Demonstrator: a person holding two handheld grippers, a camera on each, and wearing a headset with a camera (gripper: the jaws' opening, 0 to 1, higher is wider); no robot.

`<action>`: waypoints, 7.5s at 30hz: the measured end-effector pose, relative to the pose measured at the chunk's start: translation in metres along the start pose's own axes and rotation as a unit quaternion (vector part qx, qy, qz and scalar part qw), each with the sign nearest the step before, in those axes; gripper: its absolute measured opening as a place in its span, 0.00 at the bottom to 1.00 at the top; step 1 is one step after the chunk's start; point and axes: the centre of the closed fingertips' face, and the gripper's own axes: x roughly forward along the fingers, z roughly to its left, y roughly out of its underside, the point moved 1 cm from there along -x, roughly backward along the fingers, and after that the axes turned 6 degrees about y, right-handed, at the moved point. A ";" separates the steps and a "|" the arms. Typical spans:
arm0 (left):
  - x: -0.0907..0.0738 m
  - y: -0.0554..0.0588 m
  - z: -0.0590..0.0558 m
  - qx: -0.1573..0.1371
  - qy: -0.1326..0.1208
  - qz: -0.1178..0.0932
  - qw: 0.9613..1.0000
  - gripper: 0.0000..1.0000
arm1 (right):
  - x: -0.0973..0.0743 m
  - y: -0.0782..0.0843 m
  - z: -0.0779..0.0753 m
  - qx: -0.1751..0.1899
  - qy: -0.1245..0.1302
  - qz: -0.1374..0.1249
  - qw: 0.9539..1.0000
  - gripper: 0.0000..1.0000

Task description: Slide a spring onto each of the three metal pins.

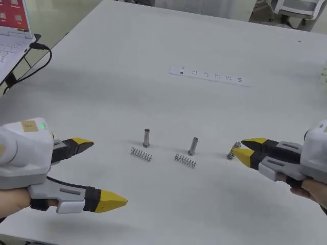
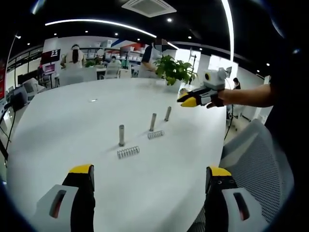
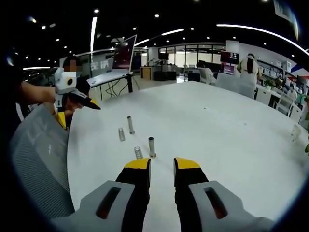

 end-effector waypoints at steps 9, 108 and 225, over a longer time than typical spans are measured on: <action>0.001 0.001 -0.001 0.000 0.002 0.001 1.000 0.93 | 0.012 0.005 0.022 -0.011 -0.031 0.012 0.999 0.17; 0.041 -0.032 -0.024 0.026 0.063 -0.015 0.998 0.85 | 0.031 0.010 0.068 -0.115 -0.134 0.061 0.982 0.08; 0.093 -0.063 -0.092 0.061 0.217 -0.052 0.973 0.02 | -0.024 -0.017 0.103 -0.121 -0.255 0.039 0.958 0.07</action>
